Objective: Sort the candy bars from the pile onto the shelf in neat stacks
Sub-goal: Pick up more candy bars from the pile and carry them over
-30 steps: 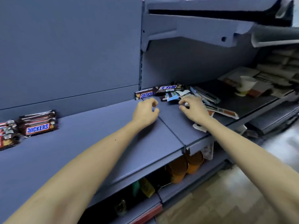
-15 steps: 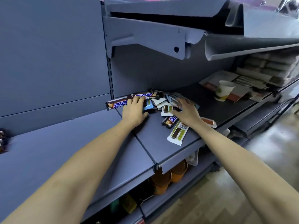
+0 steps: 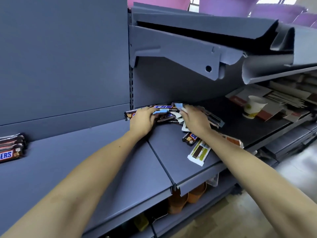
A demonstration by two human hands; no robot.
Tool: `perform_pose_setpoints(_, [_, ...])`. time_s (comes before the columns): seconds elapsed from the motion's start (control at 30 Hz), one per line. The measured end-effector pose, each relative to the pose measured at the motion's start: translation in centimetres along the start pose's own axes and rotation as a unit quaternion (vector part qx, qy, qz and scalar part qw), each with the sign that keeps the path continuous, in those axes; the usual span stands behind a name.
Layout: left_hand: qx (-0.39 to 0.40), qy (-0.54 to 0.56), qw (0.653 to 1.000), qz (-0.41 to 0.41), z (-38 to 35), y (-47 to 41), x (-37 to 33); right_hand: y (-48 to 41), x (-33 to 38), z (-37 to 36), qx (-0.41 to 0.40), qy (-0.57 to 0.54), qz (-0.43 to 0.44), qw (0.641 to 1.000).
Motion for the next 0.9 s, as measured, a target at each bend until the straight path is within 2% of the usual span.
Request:
perform_pose_setpoints(0.1, [-0.046,0.136,0.989,0.044,2.8,1.2,2.3,-0.6,4.2,-1.0,0.033,0.006,0.038,0.999])
perform_pose_setpoints(0.2, [-0.08,0.197,0.971,0.106,6.3,3.2,5.7,-1.5,9.0,-2.6,0.086,0.041,0.068,0.993])
perform_pose_setpoints(0.4, [-0.167,0.17,0.947,0.218,15.6,9.8,15.2,-1.3,23.2,-6.1,0.182,-0.089,0.13,0.971])
perform_pose_setpoints(0.57, [-0.216,0.154,0.922,0.28,23.9,18.0,22.9,3.0,34.8,-9.3,0.292,-0.176,0.193,0.92])
perform_pose_setpoints(0.73, [-0.281,0.144,0.886,0.34,30.4,26.0,29.1,9.6,45.1,-11.2,0.353,-0.129,0.309,0.873])
perform_pose_setpoints(0.9, [-0.268,0.131,0.887,0.351,33.6,31.3,32.1,14.0,51.9,-12.5,0.328,-0.069,0.39,0.858])
Point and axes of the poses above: each hand's wrist, its own y-axis away from the middle knuckle, its own z-axis out of the back of the hand, x = y × z, the point moved 9 cm from there along -y, towards the middle knuckle, and after that the axes turned 1 degree about -y, right-handed, at the moved point
